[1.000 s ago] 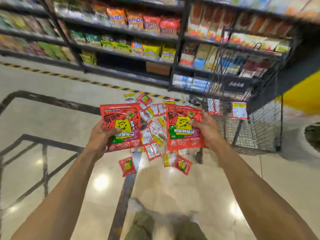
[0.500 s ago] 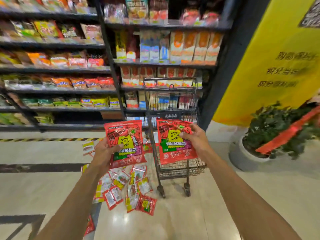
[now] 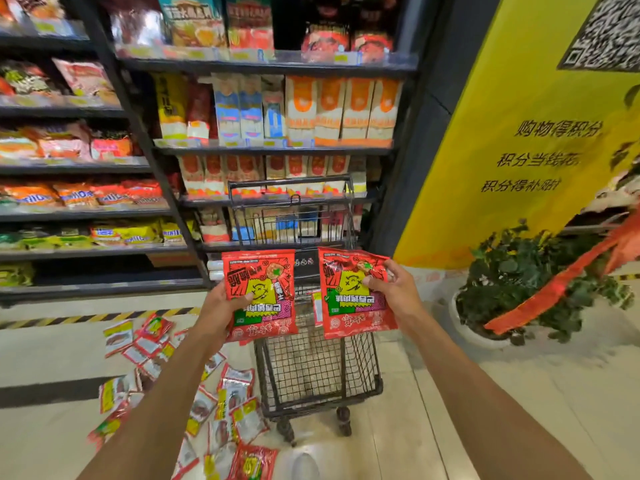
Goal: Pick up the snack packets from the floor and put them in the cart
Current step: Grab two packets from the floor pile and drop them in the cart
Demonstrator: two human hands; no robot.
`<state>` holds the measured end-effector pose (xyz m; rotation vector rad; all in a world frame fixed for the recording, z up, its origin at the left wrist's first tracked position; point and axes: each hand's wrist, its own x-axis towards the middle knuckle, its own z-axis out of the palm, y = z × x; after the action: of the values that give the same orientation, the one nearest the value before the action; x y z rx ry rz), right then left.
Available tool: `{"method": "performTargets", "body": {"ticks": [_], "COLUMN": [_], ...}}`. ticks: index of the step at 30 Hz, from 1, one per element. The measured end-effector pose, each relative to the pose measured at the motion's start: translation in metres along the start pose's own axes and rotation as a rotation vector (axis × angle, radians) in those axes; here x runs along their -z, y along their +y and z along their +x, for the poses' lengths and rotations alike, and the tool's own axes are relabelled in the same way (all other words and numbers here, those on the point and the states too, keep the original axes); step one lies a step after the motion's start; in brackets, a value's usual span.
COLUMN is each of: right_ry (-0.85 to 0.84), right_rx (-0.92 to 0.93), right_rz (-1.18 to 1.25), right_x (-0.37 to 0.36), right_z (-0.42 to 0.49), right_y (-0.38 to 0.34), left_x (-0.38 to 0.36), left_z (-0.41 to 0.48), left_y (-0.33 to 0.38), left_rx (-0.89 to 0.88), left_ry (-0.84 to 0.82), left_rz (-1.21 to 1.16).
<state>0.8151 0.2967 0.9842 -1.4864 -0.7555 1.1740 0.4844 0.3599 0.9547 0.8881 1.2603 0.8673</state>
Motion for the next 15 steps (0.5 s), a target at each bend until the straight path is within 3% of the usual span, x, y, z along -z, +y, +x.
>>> {"method": "performTargets", "body": {"ticks": [15], "right_ry": [-0.058], "right_rx": [-0.193], "right_rz": [-0.056], "right_x": [-0.004], "right_z": [0.217], "right_y": [0.036], "left_x": [-0.044], "left_z": [0.176], "left_y": [-0.001], "left_rx": [0.169], "left_ry": [0.137], "left_rz": [0.063]}}
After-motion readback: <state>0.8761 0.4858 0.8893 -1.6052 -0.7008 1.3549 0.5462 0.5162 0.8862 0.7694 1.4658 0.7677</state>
